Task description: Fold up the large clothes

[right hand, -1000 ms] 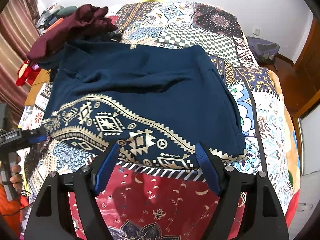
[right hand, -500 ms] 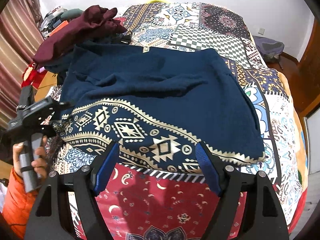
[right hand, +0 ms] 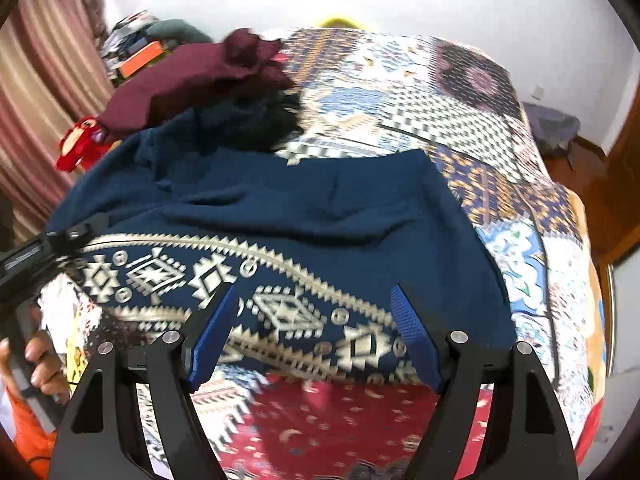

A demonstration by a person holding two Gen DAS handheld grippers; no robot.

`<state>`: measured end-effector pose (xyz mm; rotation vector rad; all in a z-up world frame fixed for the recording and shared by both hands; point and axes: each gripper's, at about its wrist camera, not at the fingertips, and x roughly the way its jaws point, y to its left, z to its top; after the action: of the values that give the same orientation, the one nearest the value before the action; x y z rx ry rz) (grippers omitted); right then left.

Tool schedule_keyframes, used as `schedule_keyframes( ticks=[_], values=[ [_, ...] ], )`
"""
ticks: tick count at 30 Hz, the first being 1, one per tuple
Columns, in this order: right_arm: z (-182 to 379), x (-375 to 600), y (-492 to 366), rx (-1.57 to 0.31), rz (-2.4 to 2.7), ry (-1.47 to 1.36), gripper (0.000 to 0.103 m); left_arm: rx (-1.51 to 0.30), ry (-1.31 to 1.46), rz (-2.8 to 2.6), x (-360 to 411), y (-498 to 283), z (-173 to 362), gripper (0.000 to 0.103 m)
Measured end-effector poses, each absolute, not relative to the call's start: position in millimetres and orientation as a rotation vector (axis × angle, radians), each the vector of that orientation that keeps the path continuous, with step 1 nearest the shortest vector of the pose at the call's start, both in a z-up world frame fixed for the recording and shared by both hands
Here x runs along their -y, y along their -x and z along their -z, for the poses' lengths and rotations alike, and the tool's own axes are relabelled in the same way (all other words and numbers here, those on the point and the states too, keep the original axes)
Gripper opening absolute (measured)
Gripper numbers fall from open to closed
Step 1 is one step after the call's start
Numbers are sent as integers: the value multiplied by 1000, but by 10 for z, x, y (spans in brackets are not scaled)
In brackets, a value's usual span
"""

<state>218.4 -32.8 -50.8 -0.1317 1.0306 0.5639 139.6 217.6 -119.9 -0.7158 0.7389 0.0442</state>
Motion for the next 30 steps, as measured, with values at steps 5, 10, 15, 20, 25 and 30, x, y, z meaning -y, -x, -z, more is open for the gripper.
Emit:
schedule_keyframes(
  ticks=[5, 10, 15, 20, 25, 30],
  values=[
    [824, -220, -2078, -1112, -684, 154, 75, -662, 639, -101, -2315, -926, 887, 11],
    [1288, -711, -1910, -1212, -794, 191, 80, -656, 606, -188, -2385, -771, 828, 11],
    [1286, -725, -1870, -1185, -844, 234, 85, -686, 582, -210, -2246, -1049, 944, 11],
    [1102, -181, -2018, -1160, -800, 113, 83, -657, 468, -174, -1877, -1311, 757, 11],
    [888, 802, -2224, -1063, -606, -13, 83, -642, 367, -81, -1289, -1763, 591, 11],
    [820, 1532, -2272, -1014, -412, -82, 83, -708, 184, 77, -336, -2232, 725, 14]
  ],
)
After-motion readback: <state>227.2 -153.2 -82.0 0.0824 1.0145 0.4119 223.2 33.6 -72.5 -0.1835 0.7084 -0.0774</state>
